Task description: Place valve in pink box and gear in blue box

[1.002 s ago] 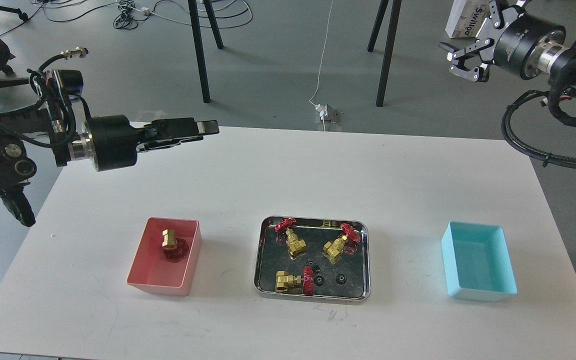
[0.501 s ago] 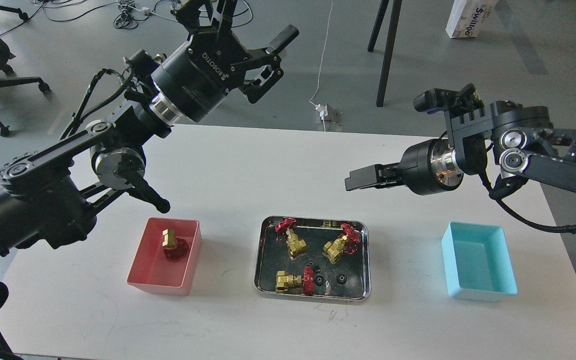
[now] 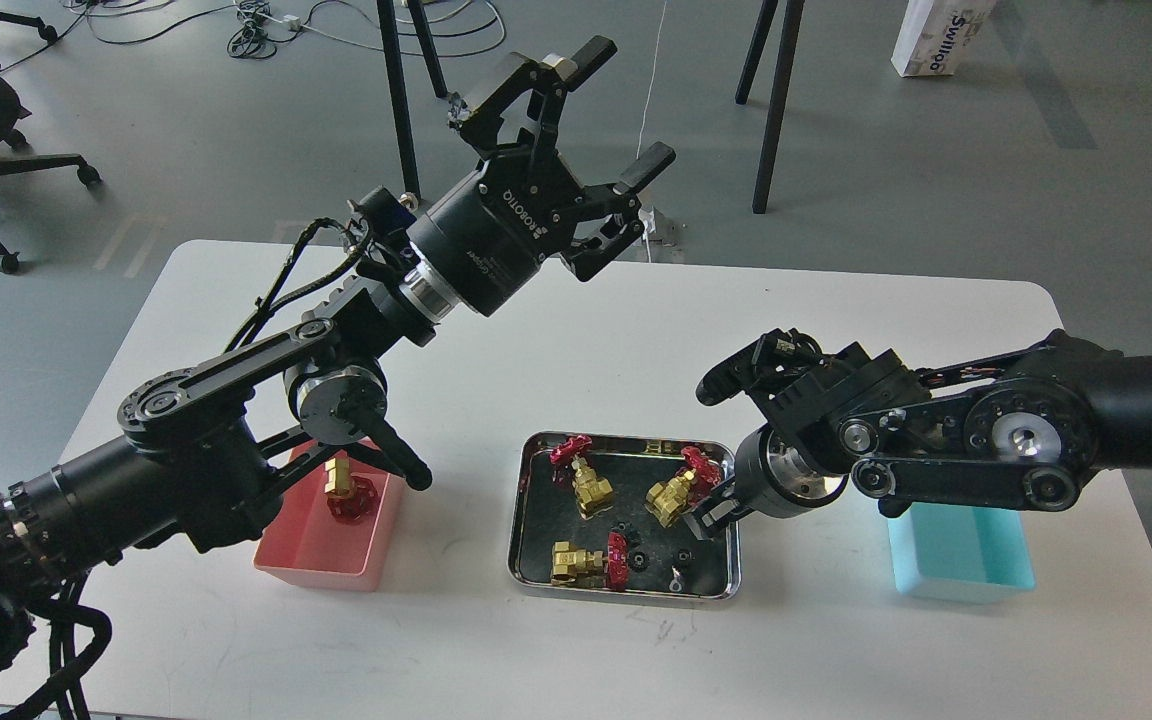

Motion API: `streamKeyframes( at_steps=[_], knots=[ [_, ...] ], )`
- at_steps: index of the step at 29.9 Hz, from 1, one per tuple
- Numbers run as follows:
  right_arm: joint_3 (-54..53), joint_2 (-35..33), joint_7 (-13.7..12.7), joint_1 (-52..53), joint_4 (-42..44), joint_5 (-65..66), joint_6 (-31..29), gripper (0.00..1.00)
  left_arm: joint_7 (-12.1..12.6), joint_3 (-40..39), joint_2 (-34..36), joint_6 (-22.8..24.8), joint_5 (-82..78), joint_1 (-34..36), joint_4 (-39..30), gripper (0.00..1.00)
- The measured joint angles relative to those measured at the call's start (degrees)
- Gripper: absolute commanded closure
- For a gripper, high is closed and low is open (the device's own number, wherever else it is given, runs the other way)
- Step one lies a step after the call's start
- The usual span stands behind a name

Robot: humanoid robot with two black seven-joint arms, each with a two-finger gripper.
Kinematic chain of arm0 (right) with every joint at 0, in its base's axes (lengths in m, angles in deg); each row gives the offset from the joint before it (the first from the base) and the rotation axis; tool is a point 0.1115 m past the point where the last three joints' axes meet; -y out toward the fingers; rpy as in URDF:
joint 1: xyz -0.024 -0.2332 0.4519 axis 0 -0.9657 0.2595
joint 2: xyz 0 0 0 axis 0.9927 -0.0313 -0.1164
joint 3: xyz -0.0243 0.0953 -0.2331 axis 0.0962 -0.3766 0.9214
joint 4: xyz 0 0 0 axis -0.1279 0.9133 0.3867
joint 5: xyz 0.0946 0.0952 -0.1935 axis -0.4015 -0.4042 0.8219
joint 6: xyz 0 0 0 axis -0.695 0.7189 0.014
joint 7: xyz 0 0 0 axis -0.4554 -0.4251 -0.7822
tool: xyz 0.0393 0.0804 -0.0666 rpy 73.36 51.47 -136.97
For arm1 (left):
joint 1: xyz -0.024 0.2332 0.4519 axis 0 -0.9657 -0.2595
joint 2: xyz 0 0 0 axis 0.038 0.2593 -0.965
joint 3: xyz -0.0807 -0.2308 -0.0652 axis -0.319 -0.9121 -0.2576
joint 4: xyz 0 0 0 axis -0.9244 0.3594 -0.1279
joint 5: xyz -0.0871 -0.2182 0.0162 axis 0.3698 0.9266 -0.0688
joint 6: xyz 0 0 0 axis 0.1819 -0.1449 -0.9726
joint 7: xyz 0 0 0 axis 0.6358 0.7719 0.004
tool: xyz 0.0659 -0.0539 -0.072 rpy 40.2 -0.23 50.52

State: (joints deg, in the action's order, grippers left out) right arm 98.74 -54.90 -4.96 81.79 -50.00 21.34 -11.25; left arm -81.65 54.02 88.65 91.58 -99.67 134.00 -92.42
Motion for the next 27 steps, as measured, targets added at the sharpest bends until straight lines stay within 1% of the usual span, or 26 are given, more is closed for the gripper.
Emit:
streamKeyframes(
  at_steps=[4, 7, 27],
  knots=[
    [0.0, 2.5, 0.0, -1.9, 1.8, 0.0, 0.0, 0.58, 0.0, 0.1, 0.0, 0.0, -0.3, -0.1, 0.1, 0.1],
    [0.0, 3.5, 0.0, -2.5, 2.9, -0.3, 0.0, 0.54, 0.0, 0.3, -0.1, 0.0, -0.4, -0.2, 0.2, 0.1],
    [-0.1, 6.4, 0.1, -5.3, 6.1, -0.5, 0.0, 0.53, 0.0, 0.4, -0.7, -0.1, -2.1, -1.6, 0.5, 0.09]
  ],
)
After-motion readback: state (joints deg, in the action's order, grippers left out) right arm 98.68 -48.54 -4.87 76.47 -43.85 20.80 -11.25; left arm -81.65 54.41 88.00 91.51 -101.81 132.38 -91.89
